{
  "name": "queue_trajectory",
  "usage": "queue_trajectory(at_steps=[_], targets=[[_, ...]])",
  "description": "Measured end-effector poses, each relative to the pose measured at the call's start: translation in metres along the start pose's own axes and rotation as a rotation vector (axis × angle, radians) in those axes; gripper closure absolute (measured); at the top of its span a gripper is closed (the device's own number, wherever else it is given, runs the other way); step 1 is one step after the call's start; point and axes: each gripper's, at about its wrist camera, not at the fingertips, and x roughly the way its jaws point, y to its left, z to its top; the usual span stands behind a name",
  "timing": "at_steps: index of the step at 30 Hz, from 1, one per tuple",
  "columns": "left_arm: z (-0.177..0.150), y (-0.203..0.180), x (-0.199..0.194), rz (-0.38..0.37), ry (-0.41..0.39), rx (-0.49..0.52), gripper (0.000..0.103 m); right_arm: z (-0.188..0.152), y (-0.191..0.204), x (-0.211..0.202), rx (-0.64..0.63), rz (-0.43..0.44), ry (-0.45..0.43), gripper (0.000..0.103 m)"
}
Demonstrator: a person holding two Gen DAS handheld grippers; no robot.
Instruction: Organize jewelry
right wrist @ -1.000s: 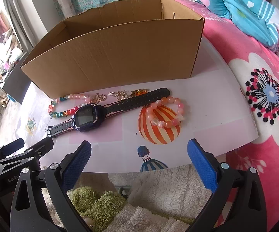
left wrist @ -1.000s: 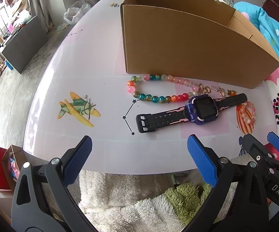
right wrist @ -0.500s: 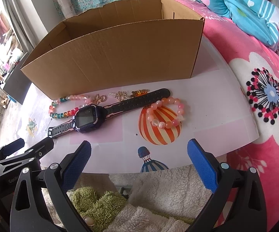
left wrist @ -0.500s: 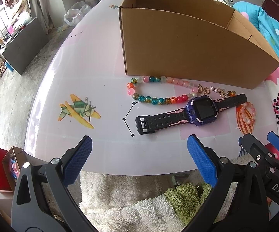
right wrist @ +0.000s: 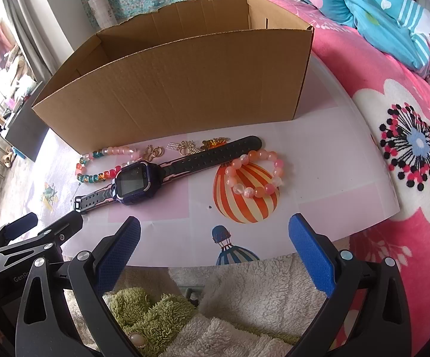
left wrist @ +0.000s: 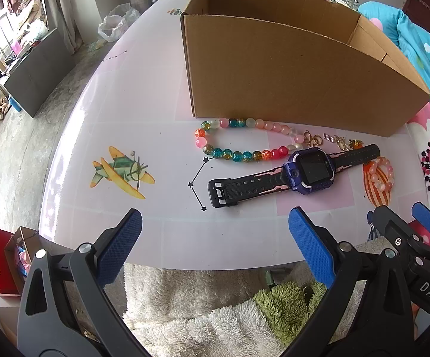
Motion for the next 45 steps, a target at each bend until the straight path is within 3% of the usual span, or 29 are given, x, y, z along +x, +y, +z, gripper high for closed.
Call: queue_trajectory(at_steps=[45], targets=[[0.006,-0.009,0.003,0.019,0.012,0.017,0.008,0.008,-0.013,-0.002,0.014,-0.001,-0.011,0.006]])
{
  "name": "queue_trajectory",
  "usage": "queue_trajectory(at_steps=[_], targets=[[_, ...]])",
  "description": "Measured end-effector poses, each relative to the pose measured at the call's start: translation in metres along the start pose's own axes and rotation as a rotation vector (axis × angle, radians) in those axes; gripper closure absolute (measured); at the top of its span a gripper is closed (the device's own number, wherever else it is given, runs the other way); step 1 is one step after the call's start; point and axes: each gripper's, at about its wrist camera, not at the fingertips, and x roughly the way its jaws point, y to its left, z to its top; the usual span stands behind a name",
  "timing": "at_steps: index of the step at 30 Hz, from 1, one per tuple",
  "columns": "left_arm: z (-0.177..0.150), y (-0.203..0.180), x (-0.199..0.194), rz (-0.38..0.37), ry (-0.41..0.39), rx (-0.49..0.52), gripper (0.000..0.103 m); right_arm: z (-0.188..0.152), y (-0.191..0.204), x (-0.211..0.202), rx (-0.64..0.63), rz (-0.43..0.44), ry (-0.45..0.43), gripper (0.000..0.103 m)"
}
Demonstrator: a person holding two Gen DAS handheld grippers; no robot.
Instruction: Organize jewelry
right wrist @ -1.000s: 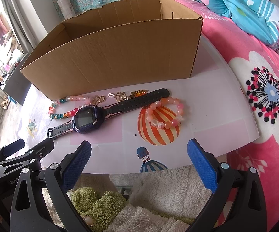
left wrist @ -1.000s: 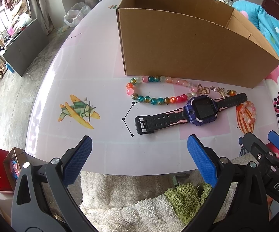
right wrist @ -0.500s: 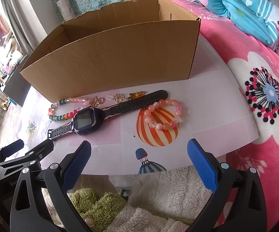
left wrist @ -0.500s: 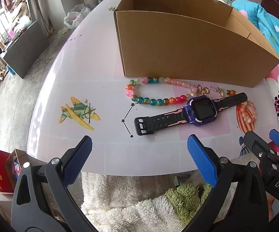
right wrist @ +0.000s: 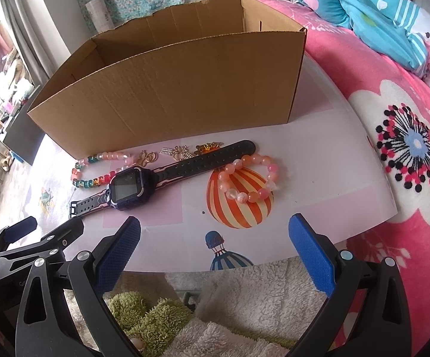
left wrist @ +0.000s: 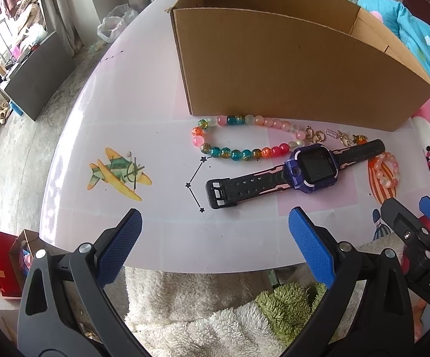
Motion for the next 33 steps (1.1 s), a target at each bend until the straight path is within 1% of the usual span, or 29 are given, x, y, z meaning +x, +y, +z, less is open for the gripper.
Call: queue_trajectory(at_steps=[2,4,6,9,10,12,13,16,17,19,20,21,23,25,27,29,30,31,32,33], targets=[[0.0,0.001,0.003,-0.004,0.002,0.003,0.008,0.0,0.0,0.001,-0.003,-0.005,-0.001,0.006],[0.001,0.002,0.006,-0.024,0.004,0.013,0.008,0.0,0.0,0.001,-0.008,-0.009,-0.012,0.006],[0.001,0.008,0.007,-0.032,-0.01,0.009,0.008,0.001,0.001,-0.001,-0.014,-0.013,-0.032,0.006],[0.002,0.019,0.006,-0.036,-0.049,-0.01,0.008,0.004,0.003,-0.005,-0.039,-0.031,-0.089,0.006],[0.003,0.024,0.005,-0.036,-0.061,-0.013,0.008,0.005,0.005,-0.007,-0.061,-0.039,-0.121,0.006],[0.005,0.031,0.006,-0.021,-0.082,-0.017,0.008,0.006,0.01,-0.01,-0.111,-0.024,-0.154,0.006],[0.005,0.035,0.006,-0.025,-0.099,-0.017,0.008,0.008,0.013,-0.01,-0.141,0.0,-0.162,0.006],[0.005,0.049,0.001,-0.089,-0.169,-0.013,0.008,0.014,0.019,-0.011,-0.172,0.048,-0.188,0.006],[0.005,0.054,-0.002,-0.144,-0.212,0.002,0.008,0.016,0.021,-0.011,-0.179,0.063,-0.194,0.006],[0.002,0.058,-0.006,-0.226,-0.264,0.019,0.008,0.018,0.028,-0.009,-0.194,0.089,-0.2,0.006],[0.003,0.061,-0.008,-0.245,-0.274,0.021,0.008,0.02,0.03,-0.008,-0.2,0.101,-0.2,0.006],[0.002,0.064,-0.008,-0.248,-0.272,0.022,0.008,0.022,0.033,-0.006,-0.204,0.114,-0.2,0.006],[0.004,0.066,-0.006,-0.277,-0.255,0.037,0.008,0.023,0.036,-0.003,-0.207,0.138,-0.195,0.006],[0.005,0.066,-0.001,-0.286,-0.231,0.045,0.008,0.025,0.038,0.002,-0.203,0.182,-0.182,0.006],[0.003,0.064,0.0,-0.303,-0.235,0.047,0.008,0.027,0.039,0.006,-0.192,0.22,-0.161,0.006],[-0.003,0.061,-0.002,-0.348,-0.233,0.033,0.008,0.029,0.039,0.012,-0.18,0.258,-0.132,0.012],[-0.001,0.061,-0.003,-0.368,-0.232,0.027,0.008,0.03,0.04,0.015,-0.18,0.266,-0.121,0.019],[-0.002,0.06,-0.002,-0.389,-0.229,0.023,0.01,0.03,0.041,0.018,-0.183,0.275,-0.11,0.026],[-0.001,0.055,0.0,-0.4,-0.227,0.025,0.02,0.03,0.043,0.02,-0.186,0.286,-0.101,0.03],[-0.002,0.051,0.001,-0.416,-0.222,0.035,0.027,0.03,0.044,0.023,-0.186,0.299,-0.088,0.037]])
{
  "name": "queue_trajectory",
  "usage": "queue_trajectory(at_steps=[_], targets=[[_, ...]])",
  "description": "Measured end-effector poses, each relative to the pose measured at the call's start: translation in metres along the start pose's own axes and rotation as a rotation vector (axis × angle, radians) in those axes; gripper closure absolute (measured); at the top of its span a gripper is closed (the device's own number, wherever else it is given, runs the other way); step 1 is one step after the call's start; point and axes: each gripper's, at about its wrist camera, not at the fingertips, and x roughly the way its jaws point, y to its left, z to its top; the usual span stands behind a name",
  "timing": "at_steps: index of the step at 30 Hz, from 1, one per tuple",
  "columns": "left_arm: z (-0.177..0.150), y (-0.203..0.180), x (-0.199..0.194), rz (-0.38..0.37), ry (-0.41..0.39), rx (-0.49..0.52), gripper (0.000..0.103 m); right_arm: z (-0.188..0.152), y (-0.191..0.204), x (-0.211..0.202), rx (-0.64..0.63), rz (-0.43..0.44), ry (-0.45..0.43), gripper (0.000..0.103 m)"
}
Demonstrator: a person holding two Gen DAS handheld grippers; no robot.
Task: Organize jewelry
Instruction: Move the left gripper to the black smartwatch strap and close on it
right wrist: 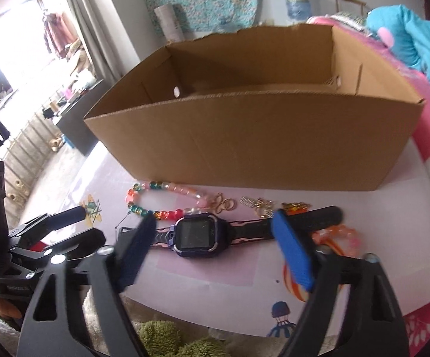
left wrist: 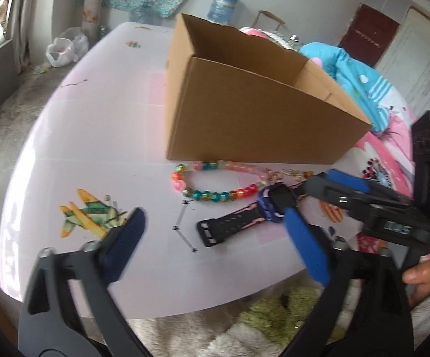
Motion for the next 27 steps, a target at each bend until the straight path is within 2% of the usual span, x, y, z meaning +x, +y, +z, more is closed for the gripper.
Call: queue_trajectory(at_steps=[1,5,10,12,18,23,25,27], targets=[[0.001,-0.002,0.003,-0.008,0.017,0.007,0.034,0.0,0.001,0.002,0.001,0.011,0.008,0.045],[-0.002,-0.004,0.017,-0.028,0.085,-0.003,0.053,-0.001,0.004,0.01,-0.014,0.035,0.028,0.057],[-0.004,0.004,0.03,-0.048,0.154,-0.069,0.056,-0.006,0.003,0.022,-0.009,0.056,0.056,0.071],[-0.004,0.006,0.032,-0.059,0.151,-0.085,0.057,-0.007,0.002,0.028,-0.004,0.061,0.073,0.074],[-0.003,0.011,0.034,-0.142,0.164,-0.162,0.057,-0.009,-0.001,0.034,0.004,0.065,0.08,0.076],[-0.006,0.015,0.036,-0.296,0.167,-0.28,0.058,-0.009,-0.003,0.034,-0.005,0.069,0.076,0.076],[-0.009,0.015,0.035,-0.309,0.159,-0.298,0.058,-0.009,-0.003,0.035,-0.003,0.073,0.075,0.076],[-0.009,0.012,0.035,-0.278,0.153,-0.295,0.064,-0.01,-0.006,0.036,0.001,0.078,0.073,0.076]])
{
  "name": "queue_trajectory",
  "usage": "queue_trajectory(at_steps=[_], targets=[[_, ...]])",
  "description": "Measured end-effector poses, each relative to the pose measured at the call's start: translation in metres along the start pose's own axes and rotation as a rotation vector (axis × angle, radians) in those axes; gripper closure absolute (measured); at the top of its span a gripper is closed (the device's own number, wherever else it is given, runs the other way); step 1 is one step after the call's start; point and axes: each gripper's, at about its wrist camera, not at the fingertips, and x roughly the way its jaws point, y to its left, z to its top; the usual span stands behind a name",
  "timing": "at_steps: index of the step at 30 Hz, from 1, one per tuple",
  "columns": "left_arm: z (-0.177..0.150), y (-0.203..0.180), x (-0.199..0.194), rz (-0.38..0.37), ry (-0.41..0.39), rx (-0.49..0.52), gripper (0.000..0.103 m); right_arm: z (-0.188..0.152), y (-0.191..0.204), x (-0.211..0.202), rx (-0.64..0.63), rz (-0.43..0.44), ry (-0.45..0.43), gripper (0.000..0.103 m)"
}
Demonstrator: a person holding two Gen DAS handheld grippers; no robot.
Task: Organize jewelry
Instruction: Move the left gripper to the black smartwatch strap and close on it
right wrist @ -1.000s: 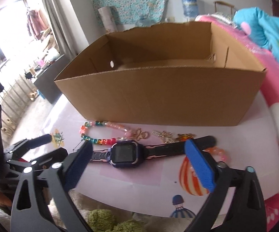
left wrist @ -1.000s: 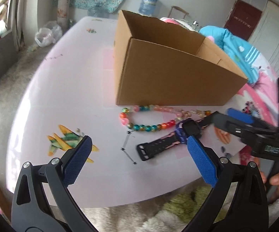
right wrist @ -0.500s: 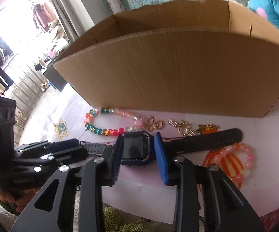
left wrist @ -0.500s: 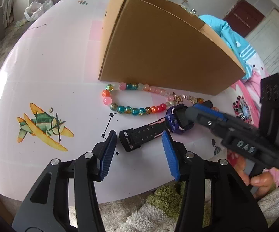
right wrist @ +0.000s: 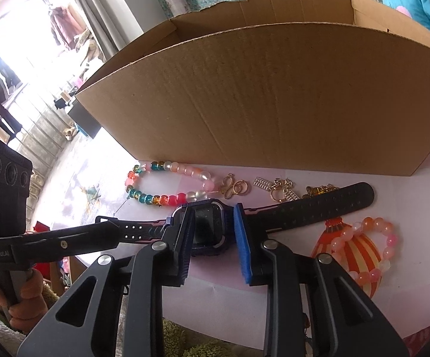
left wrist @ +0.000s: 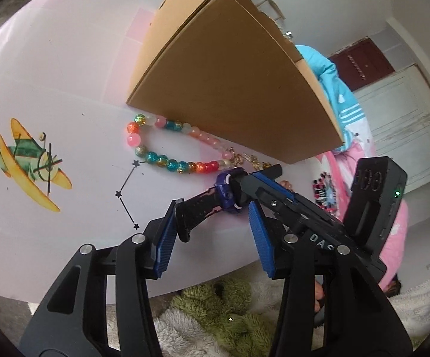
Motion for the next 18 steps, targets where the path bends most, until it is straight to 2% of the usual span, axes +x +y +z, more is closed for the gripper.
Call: queue_trajectory(at_steps=[2,7,11,12,13,18], targets=[[0.001,-0.003,0.0,0.049,-0.007,0.013,0.073,0.0,-0.001,0.0,-0.003,0.002,-0.002,0.076],[0.003,-0.018,0.011,0.24,-0.005,0.107,0.091,-0.002,-0.003,-0.003,-0.004,0.009,-0.006,0.076],[0.002,-0.029,0.023,0.363,0.023,0.204,0.092,0.0,-0.015,-0.012,0.044,0.045,-0.006,0.075],[0.001,-0.032,0.023,0.382,0.025,0.225,0.092,0.0,-0.021,-0.017,0.063,0.047,-0.02,0.069],[0.001,-0.035,0.025,0.403,0.027,0.25,0.092,0.001,-0.029,-0.026,0.086,0.038,-0.041,0.062],[0.004,-0.038,0.026,0.435,0.039,0.289,0.092,0.005,-0.074,-0.053,0.168,-0.067,-0.099,0.055]])
